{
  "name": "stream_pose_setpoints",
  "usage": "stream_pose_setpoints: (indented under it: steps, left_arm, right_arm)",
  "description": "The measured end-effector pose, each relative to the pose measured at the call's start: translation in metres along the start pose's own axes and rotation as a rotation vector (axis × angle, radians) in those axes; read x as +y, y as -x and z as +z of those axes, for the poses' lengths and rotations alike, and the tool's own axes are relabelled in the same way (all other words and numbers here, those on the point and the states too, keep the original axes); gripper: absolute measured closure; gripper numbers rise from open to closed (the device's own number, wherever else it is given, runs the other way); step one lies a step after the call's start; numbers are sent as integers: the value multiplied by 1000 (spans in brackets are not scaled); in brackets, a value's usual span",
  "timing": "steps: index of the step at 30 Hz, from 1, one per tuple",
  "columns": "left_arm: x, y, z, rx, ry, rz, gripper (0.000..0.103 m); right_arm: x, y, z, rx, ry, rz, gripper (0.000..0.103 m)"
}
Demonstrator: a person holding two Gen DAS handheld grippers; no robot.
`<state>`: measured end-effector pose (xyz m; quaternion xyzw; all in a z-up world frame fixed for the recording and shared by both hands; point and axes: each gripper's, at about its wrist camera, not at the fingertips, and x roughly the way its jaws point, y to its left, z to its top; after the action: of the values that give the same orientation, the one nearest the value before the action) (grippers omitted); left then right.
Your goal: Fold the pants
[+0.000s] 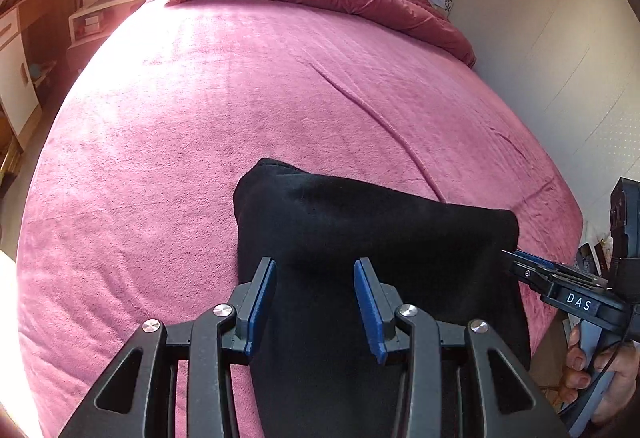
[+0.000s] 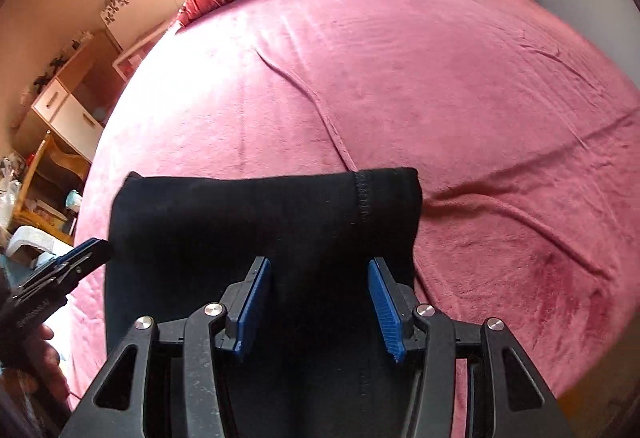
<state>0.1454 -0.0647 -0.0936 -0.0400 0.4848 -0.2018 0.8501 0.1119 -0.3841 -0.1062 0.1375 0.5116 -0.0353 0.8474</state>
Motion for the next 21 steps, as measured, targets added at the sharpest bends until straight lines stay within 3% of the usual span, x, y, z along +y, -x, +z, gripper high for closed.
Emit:
stream_pose_setpoints:
  steps: [5,8,10,17,21]
  left_arm:
    - [0,-27,-12,35,-22,55,62]
    - [-4,-34,-16,22,-40,79,62]
    - [-7,-32,-18,10,-49,93,62]
    - [-3,-9,-29,-45,-30,119,61]
    - [0,2,-34,-61,-26,124,61]
  right_arm:
    - [-17,-30,-8,33,-21,-22,51]
    - [-22,-42,-10,15,-36,-31,45]
    - [-29,-43,-12,14,-73,-17,36]
    - [-40,-34,-21,-25,-112,58,35]
    - [-46,-31,-23,-36,-123,58,28]
